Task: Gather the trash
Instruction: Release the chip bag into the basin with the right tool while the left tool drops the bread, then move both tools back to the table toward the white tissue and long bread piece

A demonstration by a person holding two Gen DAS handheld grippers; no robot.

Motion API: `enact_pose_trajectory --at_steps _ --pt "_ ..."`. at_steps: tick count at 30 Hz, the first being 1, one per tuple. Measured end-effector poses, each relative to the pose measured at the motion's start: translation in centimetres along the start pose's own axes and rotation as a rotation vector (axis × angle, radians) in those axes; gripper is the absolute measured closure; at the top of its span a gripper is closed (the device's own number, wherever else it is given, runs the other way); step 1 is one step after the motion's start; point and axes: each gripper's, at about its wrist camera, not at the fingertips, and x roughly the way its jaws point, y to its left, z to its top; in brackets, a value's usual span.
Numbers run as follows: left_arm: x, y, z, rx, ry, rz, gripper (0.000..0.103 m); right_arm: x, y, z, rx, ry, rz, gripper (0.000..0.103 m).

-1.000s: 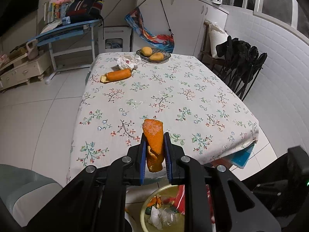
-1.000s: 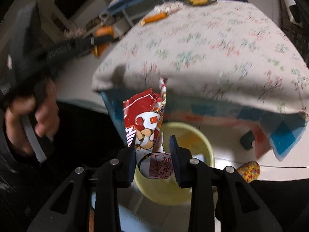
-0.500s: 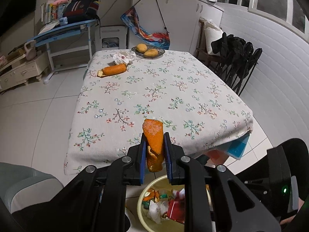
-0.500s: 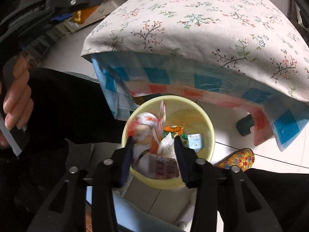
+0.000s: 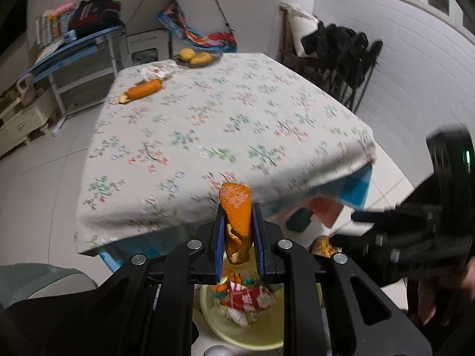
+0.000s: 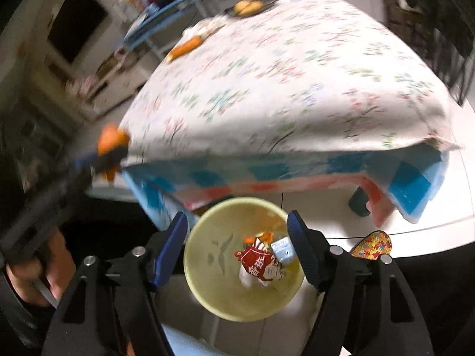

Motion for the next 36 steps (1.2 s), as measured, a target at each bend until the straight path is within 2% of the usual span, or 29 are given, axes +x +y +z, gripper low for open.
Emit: enact_pose_trajectory --at_steps 6,9,12,13,14,16,20,36 --pt "1.0 -2.2 -1.3 0.076 0.059 -0.037 0.086 -0.8 -1.4 0.5 0.088 -0.065 0.010 0.035" --pt "1.8 -3.0 -2.0 0.107 0.115 -0.064 0.086 -1.3 -1.9 0.6 0.113 -0.094 0.006 0.034" --pt "2.3 -3.5 -2.4 0.127 0.148 -0.069 0.079 -1.7 -2.3 0.7 0.134 -0.116 0.002 0.031" --pt "2.3 -3.6 -2.5 0.134 0.151 -0.067 0.073 -1.7 -2.5 0.6 0.139 -0.119 0.001 0.031" --pt "2.3 -3.7 -2.5 0.141 0.149 -0.058 0.065 -1.7 -2.6 0.6 0.145 -0.123 0.000 0.031" --pt "2.2 -3.8 -2.6 0.148 0.143 -0.051 0.058 -1.7 -2.7 0.6 0.151 -0.124 0.000 0.031" --pt "2.3 -4.1 -2.6 0.162 0.139 -0.028 0.052 -1.6 -2.8 0.6 0.156 -0.124 -0.002 0.030" --pt "1.8 -4.2 -2.3 0.173 0.097 0.016 0.044 -1.6 -3.1 0.7 0.157 -0.125 -0.003 0.028"
